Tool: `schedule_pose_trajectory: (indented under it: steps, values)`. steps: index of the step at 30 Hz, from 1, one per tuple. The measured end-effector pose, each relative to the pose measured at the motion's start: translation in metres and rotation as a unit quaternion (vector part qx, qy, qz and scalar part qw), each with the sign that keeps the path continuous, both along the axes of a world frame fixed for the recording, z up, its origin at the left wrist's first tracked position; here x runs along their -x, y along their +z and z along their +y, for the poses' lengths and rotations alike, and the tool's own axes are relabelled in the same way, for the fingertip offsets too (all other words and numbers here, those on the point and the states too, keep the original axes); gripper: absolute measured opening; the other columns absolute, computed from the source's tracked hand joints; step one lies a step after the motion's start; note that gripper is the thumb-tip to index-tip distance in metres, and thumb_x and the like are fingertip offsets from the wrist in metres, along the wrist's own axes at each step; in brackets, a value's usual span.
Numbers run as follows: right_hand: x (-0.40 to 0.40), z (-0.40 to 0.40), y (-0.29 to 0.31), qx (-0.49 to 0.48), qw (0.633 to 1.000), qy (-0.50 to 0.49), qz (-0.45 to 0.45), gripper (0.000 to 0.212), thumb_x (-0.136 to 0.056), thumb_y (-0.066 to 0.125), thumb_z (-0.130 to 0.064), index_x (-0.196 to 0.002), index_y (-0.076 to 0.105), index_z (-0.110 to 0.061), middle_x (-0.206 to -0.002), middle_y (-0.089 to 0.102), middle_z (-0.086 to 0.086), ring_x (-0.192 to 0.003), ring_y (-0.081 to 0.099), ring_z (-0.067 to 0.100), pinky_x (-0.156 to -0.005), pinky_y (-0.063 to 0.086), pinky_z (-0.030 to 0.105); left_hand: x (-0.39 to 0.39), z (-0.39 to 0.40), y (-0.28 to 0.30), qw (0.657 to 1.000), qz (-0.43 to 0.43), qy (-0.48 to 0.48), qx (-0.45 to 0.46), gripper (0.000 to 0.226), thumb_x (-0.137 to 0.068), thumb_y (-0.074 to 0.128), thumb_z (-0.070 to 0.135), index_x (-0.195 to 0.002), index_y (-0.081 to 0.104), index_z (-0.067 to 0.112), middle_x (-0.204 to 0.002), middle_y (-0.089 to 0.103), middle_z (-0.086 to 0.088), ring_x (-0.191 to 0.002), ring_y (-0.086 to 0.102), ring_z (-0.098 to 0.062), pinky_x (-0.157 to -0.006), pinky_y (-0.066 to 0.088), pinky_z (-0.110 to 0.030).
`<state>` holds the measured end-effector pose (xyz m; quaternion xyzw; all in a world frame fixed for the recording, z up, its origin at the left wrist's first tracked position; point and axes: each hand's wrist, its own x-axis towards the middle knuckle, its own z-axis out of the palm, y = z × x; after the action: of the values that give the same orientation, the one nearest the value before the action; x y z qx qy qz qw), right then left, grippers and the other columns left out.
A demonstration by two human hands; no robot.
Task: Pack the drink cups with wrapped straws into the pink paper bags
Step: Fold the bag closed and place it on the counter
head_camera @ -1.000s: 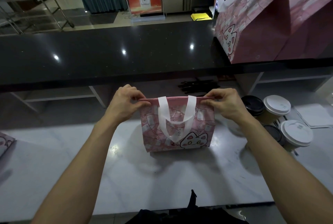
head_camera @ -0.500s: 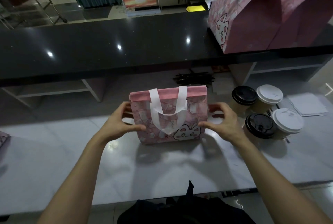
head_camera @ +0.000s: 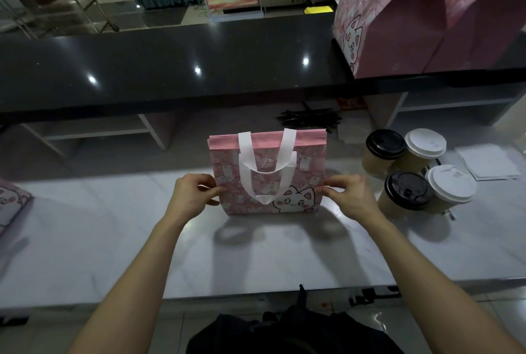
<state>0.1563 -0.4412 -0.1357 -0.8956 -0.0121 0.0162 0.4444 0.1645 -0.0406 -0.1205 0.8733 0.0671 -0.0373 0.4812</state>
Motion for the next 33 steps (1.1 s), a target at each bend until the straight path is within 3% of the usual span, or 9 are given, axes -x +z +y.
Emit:
schedule_pose_trajectory:
  steps: [4, 7, 12, 16, 19, 23, 26, 30, 33]
  values:
    - [-0.008, -0.005, 0.026, -0.001, 0.999, 0.031, 0.008, 0.049, -0.086, 0.086, -0.059, -0.125, 0.081, -0.029, -0.116, 0.080, -0.013, -0.111, 0.074, 0.008, -0.098, 0.059, 0.031, -0.001, 0.008, 0.027, 0.997, 0.005, -0.045, -0.055, 0.044, -0.080, 0.097, 0.041, -0.115, 0.072, 0.031, -0.104, 0.079, 0.015, -0.098, 0.077, -0.007, -0.079, 0.063, -0.024]
    - [-0.025, -0.004, 0.059, -0.001, 0.996, 0.000, -0.091, 0.072, -0.085, 0.079, -0.069, -0.141, 0.067, -0.024, -0.134, 0.069, -0.008, -0.115, 0.068, 0.008, -0.097, 0.056, 0.031, -0.009, 0.011, 0.063, 0.997, -0.056, -0.017, -0.055, 0.069, -0.075, 0.093, 0.057, -0.130, 0.060, 0.030, -0.123, 0.069, 0.013, -0.112, 0.067, -0.004, -0.093, 0.055, -0.026]
    - [-0.072, 0.018, 0.105, 0.048, 0.991, 0.051, -0.111, 0.064, -0.083, 0.086, -0.062, -0.139, 0.069, -0.036, -0.137, 0.066, -0.018, -0.121, 0.060, 0.003, -0.099, 0.048, 0.023, -0.044, -0.013, 0.110, 0.984, -0.119, -0.087, -0.103, 0.049, -0.096, 0.081, 0.041, -0.142, 0.065, 0.036, -0.141, 0.066, 0.012, -0.128, 0.060, -0.010, -0.104, 0.052, -0.034]
    - [-0.090, 0.024, 0.107, 0.109, 0.986, 0.087, -0.090, 0.013, -0.084, 0.091, -0.048, -0.088, 0.078, -0.046, -0.087, 0.075, -0.026, -0.090, 0.069, -0.006, -0.080, 0.062, 0.028, -0.065, -0.015, 0.109, 0.973, -0.086, -0.123, -0.175, 0.016, -0.095, 0.084, 0.034, -0.107, 0.080, 0.043, -0.104, 0.075, 0.020, -0.104, 0.070, -0.005, -0.086, 0.060, -0.032]
    - [-0.091, 0.023, 0.103, 0.109, 0.982, 0.097, -0.118, 0.025, -0.089, 0.089, -0.038, -0.076, 0.073, -0.052, -0.081, 0.073, -0.027, -0.084, 0.070, -0.006, -0.076, 0.063, 0.030, -0.069, -0.009, 0.102, 0.973, -0.113, -0.108, -0.171, 0.013, -0.093, 0.087, 0.028, -0.095, 0.084, 0.041, -0.089, 0.077, 0.023, -0.090, 0.072, 0.003, -0.085, 0.065, -0.029]
    - [-0.088, 0.021, 0.108, 0.119, 0.979, 0.118, -0.117, 0.010, -0.090, 0.078, -0.058, -0.087, 0.076, -0.049, -0.085, 0.074, -0.025, -0.087, 0.068, -0.008, -0.074, 0.057, 0.025, -0.074, -0.006, 0.103, 0.960, -0.105, -0.147, -0.213, 0.012, -0.097, 0.082, 0.036, -0.100, 0.077, 0.046, -0.099, 0.074, 0.026, -0.098, 0.068, 0.001, -0.089, 0.063, -0.035]
    - [-0.089, 0.023, 0.122, 0.090, 0.980, 0.102, -0.143, 0.039, -0.090, 0.059, -0.072, -0.107, 0.078, -0.041, -0.103, 0.074, -0.024, -0.100, 0.068, -0.006, -0.089, 0.056, 0.025, -0.078, -0.010, 0.118, 0.960, -0.130, -0.168, -0.180, 0.021, -0.096, 0.067, 0.050, -0.116, 0.071, 0.050, -0.115, 0.069, 0.031, -0.112, 0.063, 0.006, -0.093, 0.054, -0.026]
    - [-0.094, 0.058, 0.144, 0.126, 0.974, 0.160, -0.104, 0.070, -0.075, 0.071, -0.088, -0.123, 0.077, -0.037, -0.116, 0.073, -0.022, -0.109, 0.067, -0.002, -0.092, 0.054, 0.023, -0.085, -0.048, 0.136, 0.943, -0.132, -0.232, -0.199, 0.047, -0.087, 0.073, 0.072, -0.126, 0.073, 0.046, -0.119, 0.070, 0.029, -0.114, 0.063, 0.010, -0.093, 0.052, -0.019]
    - [-0.099, 0.081, 0.142, 0.242, 0.946, 0.211, -0.050, 0.045, -0.071, 0.086, -0.072, -0.102, 0.079, -0.040, -0.099, 0.073, -0.019, -0.094, 0.067, 0.003, -0.074, 0.056, 0.029, -0.092, -0.073, 0.135, 0.909, -0.097, -0.283, -0.291, 0.034, -0.083, 0.089, 0.056, -0.111, 0.079, 0.041, -0.102, 0.074, 0.022, -0.099, 0.066, 0.004, -0.085, 0.057, -0.026]
